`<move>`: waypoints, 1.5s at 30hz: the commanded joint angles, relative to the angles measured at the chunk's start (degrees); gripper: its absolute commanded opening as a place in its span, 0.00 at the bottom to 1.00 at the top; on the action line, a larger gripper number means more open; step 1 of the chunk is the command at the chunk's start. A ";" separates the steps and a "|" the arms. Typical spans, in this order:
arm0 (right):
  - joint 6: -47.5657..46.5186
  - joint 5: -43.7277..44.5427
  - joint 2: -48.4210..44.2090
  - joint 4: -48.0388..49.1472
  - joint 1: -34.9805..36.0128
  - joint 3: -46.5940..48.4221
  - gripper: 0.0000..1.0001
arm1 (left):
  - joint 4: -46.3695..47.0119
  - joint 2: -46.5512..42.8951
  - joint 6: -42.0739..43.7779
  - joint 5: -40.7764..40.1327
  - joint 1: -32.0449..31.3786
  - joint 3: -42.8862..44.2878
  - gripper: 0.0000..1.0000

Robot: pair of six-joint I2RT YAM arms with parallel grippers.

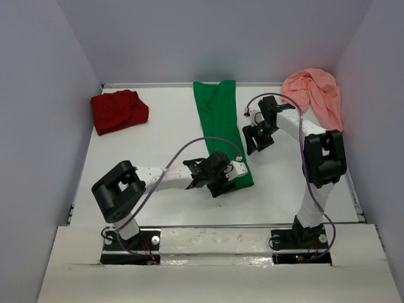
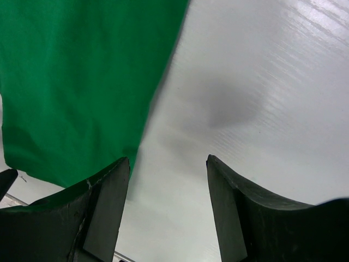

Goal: Fold and stack the t-shirts
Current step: Grab the bottom of the folded rectangular tshirt with both arms

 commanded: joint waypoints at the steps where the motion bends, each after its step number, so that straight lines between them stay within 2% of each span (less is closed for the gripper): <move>1: -1.17 -0.72 -2.28 1.87 -0.36 -1.06 0.64 | 6.15 -2.56 -1.87 -8.71 0.21 2.41 0.84; 7: -1.26 -1.25 -2.37 2.14 -0.88 -1.32 0.64 | 6.77 -1.51 -3.72 -6.08 0.99 3.63 0.84; 11: -1.43 -0.99 -2.28 2.14 -0.88 -1.41 0.64 | -0.85 2.25 -4.25 3.40 1.44 8.80 0.84; 17: -1.87 -0.63 -2.46 2.23 -1.41 -2.46 0.64 | -3.51 1.04 -4.07 9.13 1.44 9.61 0.84; 22: -1.70 -0.11 -2.37 2.23 -1.41 -2.29 0.64 | -7.82 3.85 -5.04 12.47 1.70 11.90 0.84; 31: -2.05 0.95 -3.51 1.70 -1.93 -2.47 0.64 | -9.66 7.01 -5.12 11.86 2.49 11.90 0.84; 41: -1.87 -0.28 -3.51 0.65 -1.94 -1.94 0.64 | -7.21 8.50 -5.56 9.93 3.55 9.88 0.83; 45: -1.87 -0.46 -4.30 -0.58 -1.94 -0.72 0.63 | -6.07 10.79 -6.26 11.50 3.55 9.79 0.83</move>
